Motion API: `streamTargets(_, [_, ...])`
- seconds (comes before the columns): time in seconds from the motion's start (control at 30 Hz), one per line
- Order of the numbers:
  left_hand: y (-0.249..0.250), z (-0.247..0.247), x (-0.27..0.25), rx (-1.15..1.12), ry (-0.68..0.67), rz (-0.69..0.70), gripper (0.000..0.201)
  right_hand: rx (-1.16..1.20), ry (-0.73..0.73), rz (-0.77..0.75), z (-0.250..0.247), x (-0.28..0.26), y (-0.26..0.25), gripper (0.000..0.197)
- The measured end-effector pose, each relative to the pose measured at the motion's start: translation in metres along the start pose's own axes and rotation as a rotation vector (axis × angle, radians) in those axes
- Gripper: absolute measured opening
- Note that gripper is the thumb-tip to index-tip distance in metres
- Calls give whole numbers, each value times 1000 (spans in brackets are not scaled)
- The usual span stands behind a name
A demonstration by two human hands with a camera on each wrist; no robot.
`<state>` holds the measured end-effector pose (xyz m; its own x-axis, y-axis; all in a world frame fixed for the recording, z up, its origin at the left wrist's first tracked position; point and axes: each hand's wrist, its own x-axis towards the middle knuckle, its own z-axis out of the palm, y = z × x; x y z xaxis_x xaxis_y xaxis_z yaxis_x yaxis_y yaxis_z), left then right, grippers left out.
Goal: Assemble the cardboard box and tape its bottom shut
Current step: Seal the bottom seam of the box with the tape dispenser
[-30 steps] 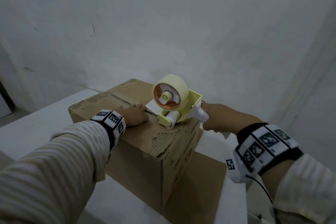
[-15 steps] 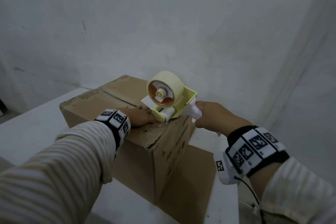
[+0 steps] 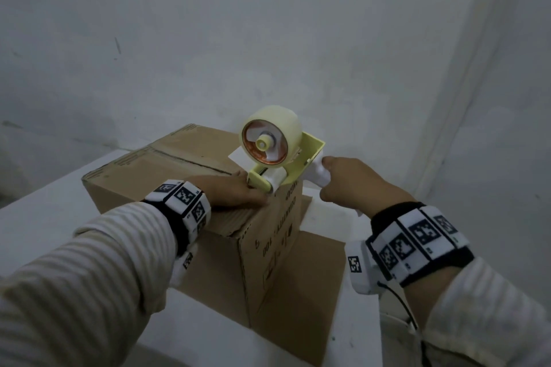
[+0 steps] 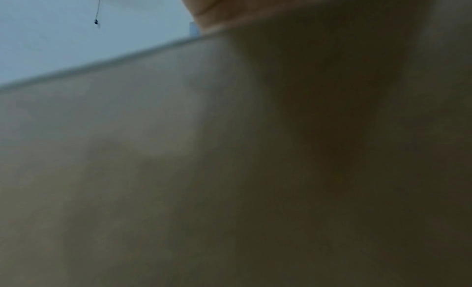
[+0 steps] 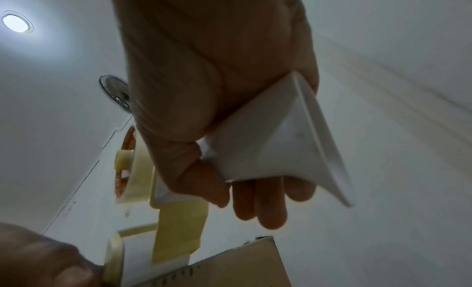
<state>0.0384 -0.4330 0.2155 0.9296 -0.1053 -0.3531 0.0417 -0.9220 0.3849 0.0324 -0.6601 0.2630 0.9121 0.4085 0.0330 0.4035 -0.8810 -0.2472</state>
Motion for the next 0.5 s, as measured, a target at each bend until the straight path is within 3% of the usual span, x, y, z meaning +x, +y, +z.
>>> streamTargets(0.13, [-1,12,9,43,119,-29,113,58,20,25,6,-3,2,24])
streamTargets(0.33, [6,8,3,157,107,-38,99,171,28,63,9,-18,17,20])
streamTargets(0.5, [15,4,-2,178,70,1,65,168,4,128,16,-26,37,20])
